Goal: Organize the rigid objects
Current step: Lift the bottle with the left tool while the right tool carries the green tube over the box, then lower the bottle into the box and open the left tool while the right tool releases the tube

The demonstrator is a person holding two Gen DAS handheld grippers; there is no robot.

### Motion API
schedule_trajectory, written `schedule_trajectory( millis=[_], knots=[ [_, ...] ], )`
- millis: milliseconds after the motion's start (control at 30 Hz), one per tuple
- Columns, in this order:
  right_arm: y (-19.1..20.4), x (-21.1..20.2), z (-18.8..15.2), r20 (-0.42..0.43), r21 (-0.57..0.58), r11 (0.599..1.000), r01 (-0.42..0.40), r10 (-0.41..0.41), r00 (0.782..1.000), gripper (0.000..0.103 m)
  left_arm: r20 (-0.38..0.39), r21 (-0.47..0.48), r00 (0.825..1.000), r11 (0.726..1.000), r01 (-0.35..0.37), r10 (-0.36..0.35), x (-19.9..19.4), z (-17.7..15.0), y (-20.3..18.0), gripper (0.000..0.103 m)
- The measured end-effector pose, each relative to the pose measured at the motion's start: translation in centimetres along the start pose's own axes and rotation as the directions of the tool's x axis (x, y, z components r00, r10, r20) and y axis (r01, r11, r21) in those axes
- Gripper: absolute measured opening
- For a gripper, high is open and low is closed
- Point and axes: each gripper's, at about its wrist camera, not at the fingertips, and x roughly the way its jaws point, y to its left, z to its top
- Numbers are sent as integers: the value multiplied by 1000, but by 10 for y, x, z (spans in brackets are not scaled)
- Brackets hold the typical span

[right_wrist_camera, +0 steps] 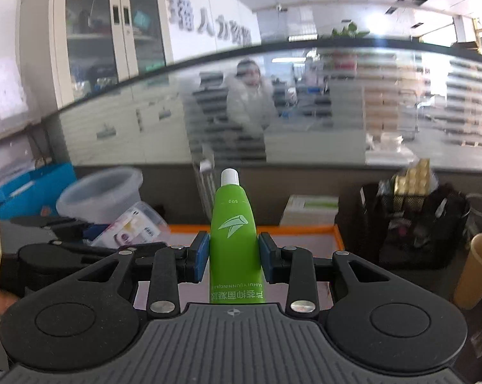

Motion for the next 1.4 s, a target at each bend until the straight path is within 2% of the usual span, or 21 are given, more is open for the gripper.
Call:
schedule_trajectory(
  millis=[300,533,667,967,1067,1133,1167,1200,1233,1300,1400],
  knots=[
    [-4,26,-26,-93,-16,1000,10,-12,996,31,-80,4,997,1000,26,-25,28,-20,-5,61],
    [-11,44,-37,-143,-33,998,53,-57,988,31,-126,-9,992,1000,17,-18,44,-30,-2,59],
    [-15,56,-39,-177,-50,996,69,-76,981,31,-145,-14,989,1000,11,-13,50,-30,-1,50],
    [-22,79,-53,-274,-53,995,88,-99,957,31,-152,-19,988,1000,12,-15,52,-31,-1,50],
    [-22,79,-53,-270,-58,994,92,-105,957,32,-151,-13,988,1000,3,-5,51,-32,-2,51],
    [-20,78,-52,-266,-69,993,97,-112,957,36,-154,-18,988,1000,-1,-1,51,-32,-1,51],
    [-19,76,-53,-262,-73,992,100,-116,958,37,-152,-20,988,1000,-2,-1,51,-31,0,52],
    [-19,76,-52,-258,-76,992,104,-120,959,37,-147,-22,989,1000,-3,0,49,-31,0,59],
    [-18,74,-52,-253,-79,991,107,-123,960,38,-139,-24,990,1000,-2,-2,46,-30,1,60],
    [-18,70,-50,-241,-76,991,111,-126,962,38,-118,-27,993,1000,2,-5,38,-28,1,70],
    [-17,62,-45,-220,-77,990,120,-134,966,40,-81,-7,997,1000,-16,16,24,-24,-1,76]
  ],
)
